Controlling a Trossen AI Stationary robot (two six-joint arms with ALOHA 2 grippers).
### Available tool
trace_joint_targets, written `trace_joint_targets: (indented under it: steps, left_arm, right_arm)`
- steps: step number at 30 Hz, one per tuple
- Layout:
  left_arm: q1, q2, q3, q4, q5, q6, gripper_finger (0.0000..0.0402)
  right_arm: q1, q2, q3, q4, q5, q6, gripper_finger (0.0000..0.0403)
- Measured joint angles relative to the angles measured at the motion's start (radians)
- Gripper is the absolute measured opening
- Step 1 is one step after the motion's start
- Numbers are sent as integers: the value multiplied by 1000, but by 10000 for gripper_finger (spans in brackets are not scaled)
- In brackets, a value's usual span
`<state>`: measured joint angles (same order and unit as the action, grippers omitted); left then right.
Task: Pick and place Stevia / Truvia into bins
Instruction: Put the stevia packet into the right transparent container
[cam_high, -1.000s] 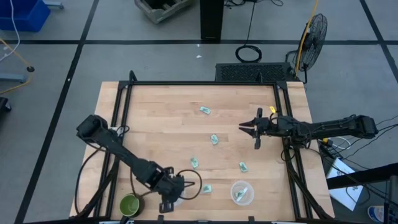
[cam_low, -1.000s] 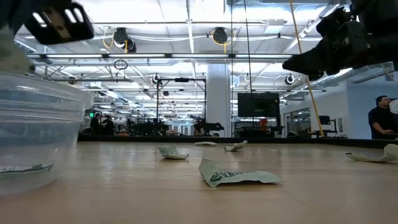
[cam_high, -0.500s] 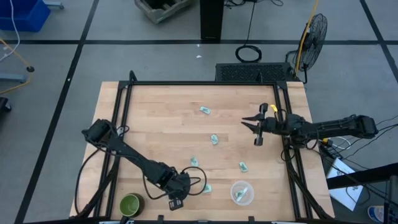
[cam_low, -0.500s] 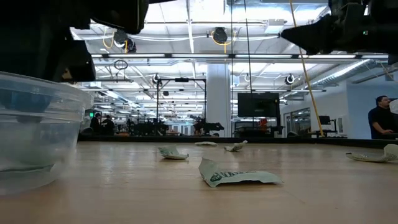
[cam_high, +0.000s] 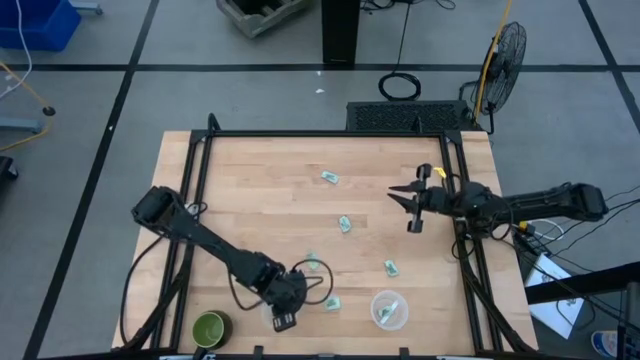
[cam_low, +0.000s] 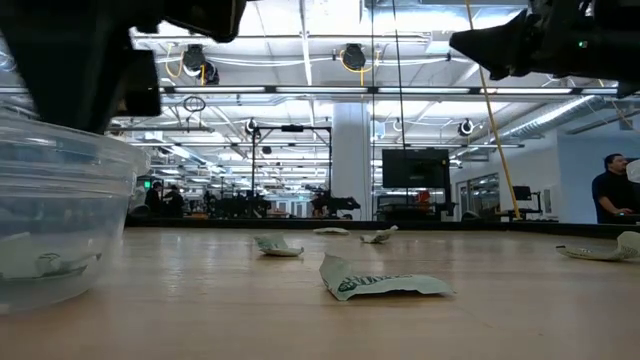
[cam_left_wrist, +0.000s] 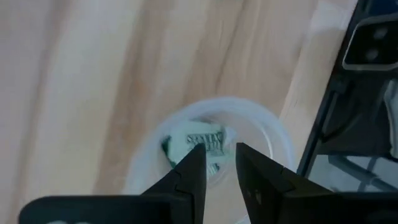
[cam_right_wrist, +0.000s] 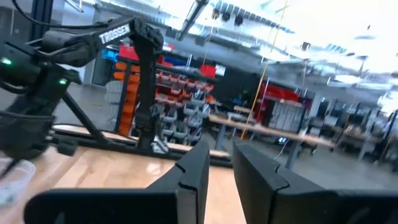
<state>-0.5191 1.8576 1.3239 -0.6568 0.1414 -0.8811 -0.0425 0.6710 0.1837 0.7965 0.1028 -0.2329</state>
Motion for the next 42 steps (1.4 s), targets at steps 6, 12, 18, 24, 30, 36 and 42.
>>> trace_joint_targets:
  steps: [6,12,18,24,30,36,42]
  left_arm:
    - [65,-103,0,-68,-24,91,90]
    - [136,-241,0,-155,-194,284,90]
    - [222,-382,0,-225,-361,361,90]
    - [277,-463,0,-232,-442,400,90]
    - [306,-471,0,-232,-464,509,90]
    - [335,-471,0,-231,-465,541,90]
    - [358,-471,0,-228,-466,616,90]
  right_arm:
    - [0,144,123,-201,-30,94,63]
    - [-10,391,232,-309,-23,91,64]
    - [-87,630,414,-446,0,38,64]
    - [-175,805,535,-467,-28,-8,64]
    - [-248,948,578,-457,-79,45,73]
    - [-271,1019,584,-446,-78,79,128]
    - [-270,1024,598,-338,-82,80,172]
